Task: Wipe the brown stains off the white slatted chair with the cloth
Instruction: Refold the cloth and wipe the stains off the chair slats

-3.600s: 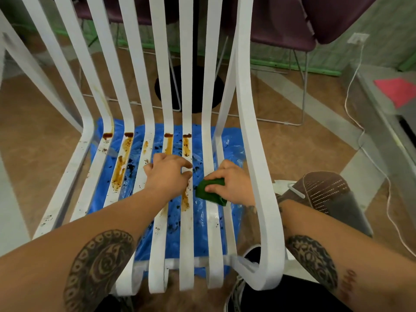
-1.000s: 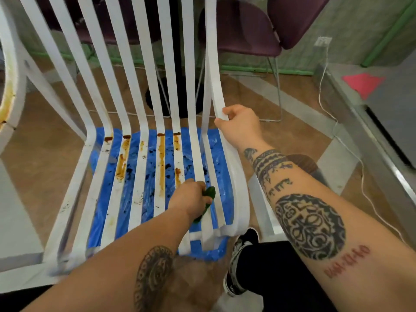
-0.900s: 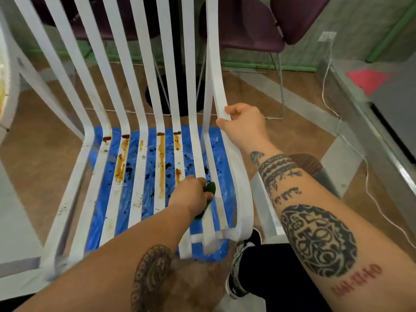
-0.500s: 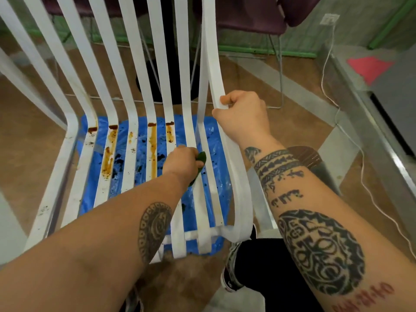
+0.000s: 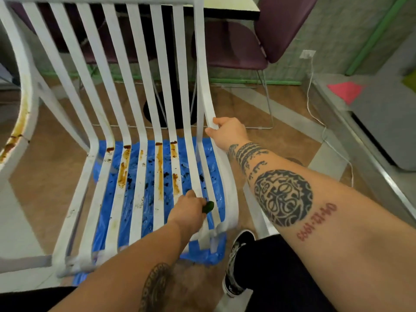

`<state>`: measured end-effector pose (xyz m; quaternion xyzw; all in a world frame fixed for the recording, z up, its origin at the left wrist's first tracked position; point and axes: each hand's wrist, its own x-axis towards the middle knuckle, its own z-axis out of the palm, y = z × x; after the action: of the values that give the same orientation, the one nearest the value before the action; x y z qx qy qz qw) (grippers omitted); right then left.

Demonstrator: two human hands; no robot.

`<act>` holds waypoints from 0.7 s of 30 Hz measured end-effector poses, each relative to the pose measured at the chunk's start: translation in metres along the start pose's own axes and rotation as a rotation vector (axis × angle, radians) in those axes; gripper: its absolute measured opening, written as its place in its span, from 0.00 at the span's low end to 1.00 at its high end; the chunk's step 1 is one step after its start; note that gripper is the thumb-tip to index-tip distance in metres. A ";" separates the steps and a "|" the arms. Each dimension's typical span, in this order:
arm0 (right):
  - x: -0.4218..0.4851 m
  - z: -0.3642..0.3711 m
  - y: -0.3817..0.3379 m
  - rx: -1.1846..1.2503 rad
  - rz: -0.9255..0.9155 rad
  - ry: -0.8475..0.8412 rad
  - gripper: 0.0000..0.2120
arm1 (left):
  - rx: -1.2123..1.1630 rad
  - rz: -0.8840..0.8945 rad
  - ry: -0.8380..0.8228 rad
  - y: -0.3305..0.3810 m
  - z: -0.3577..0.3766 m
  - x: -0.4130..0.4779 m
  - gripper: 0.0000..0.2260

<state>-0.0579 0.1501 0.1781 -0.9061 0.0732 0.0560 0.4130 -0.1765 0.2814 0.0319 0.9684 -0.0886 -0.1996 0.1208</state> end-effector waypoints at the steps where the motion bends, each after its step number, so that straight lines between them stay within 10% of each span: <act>1: -0.004 -0.006 -0.001 0.031 0.002 -0.051 0.26 | 0.024 0.009 -0.008 0.002 0.002 -0.006 0.12; 11: -0.072 -0.026 0.009 0.033 -0.040 -0.140 0.27 | 0.490 0.299 -0.135 0.018 0.004 -0.057 0.20; 21: -0.129 -0.008 -0.018 0.087 -0.248 0.032 0.15 | -0.661 -0.170 0.088 -0.017 -0.069 -0.097 0.11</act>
<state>-0.1807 0.1666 0.2175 -0.8901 -0.0307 -0.0130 0.4546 -0.2336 0.3322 0.1240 0.8885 0.0670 -0.1851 0.4146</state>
